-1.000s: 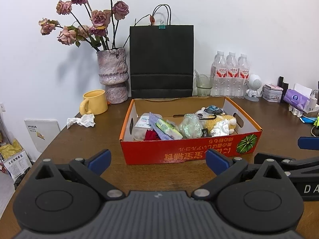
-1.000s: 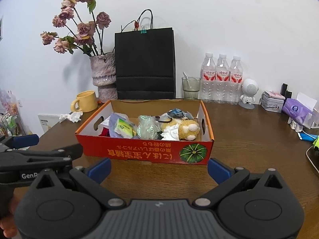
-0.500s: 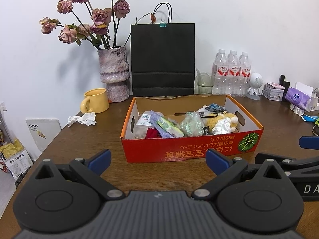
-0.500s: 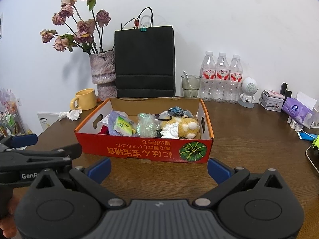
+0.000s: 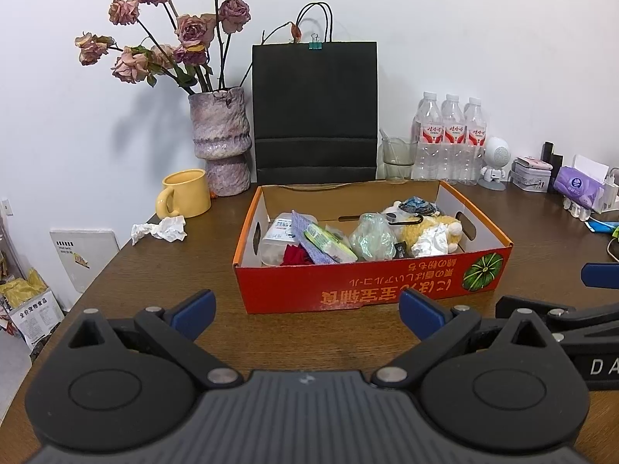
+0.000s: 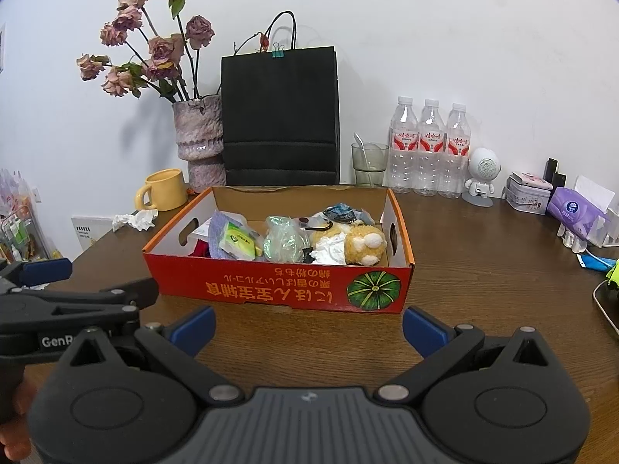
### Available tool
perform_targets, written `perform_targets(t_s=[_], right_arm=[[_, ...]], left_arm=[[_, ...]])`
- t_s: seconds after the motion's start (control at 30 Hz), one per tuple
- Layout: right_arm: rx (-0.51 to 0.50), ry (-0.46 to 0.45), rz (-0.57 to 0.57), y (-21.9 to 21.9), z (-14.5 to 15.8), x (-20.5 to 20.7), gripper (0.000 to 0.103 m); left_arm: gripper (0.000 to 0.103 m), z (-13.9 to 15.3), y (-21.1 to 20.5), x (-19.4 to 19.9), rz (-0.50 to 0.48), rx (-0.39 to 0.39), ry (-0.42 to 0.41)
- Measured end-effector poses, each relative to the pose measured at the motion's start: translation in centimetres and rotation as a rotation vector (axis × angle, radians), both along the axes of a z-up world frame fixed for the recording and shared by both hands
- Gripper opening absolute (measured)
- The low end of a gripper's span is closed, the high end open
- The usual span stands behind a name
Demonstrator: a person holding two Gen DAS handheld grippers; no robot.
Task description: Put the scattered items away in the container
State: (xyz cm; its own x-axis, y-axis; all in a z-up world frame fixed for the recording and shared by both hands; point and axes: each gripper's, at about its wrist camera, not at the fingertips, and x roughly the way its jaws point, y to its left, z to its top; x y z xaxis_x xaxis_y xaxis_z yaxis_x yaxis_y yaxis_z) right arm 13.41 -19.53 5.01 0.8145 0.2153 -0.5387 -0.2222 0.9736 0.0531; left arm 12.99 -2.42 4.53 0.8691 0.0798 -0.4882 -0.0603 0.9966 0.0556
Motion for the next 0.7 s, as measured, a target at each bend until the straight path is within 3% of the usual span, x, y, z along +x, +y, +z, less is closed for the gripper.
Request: perform_targets(t_s=[0.7], right_arm=[[0.001,0.004,0.0,0.03,-0.46,-0.05,0.103]], left_arm=[[0.103,-0.24,0.23,0.03,-0.009,-0.015,-0.005]])
